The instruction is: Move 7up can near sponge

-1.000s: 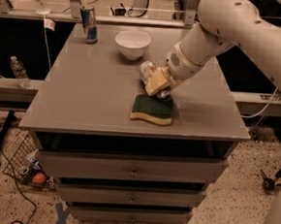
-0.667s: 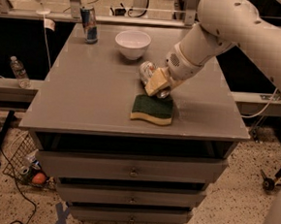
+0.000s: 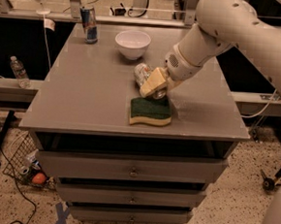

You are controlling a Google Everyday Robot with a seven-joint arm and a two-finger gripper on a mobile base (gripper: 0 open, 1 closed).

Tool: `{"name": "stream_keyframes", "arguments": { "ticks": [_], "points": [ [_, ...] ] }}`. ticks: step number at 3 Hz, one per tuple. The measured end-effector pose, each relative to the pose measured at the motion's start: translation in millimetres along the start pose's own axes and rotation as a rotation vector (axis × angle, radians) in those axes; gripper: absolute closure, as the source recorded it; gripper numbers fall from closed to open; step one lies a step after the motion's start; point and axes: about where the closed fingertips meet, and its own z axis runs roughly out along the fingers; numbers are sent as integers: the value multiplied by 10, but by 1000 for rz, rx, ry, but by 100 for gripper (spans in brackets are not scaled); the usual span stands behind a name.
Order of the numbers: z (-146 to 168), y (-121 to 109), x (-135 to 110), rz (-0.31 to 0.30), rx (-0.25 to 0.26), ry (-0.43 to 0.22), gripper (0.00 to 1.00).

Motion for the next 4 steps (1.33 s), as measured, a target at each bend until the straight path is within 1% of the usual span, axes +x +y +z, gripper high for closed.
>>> {"name": "stream_keyframes", "arguments": {
  "ticks": [1,2,3,4],
  "points": [
    [17,8,0,-1,-2,3,0],
    [4,13,-6,-1,-2,3,0],
    [-275,-72,13,16,86,-61,0],
    [-679,-105,152,48,178,-151,0]
  ]
}}
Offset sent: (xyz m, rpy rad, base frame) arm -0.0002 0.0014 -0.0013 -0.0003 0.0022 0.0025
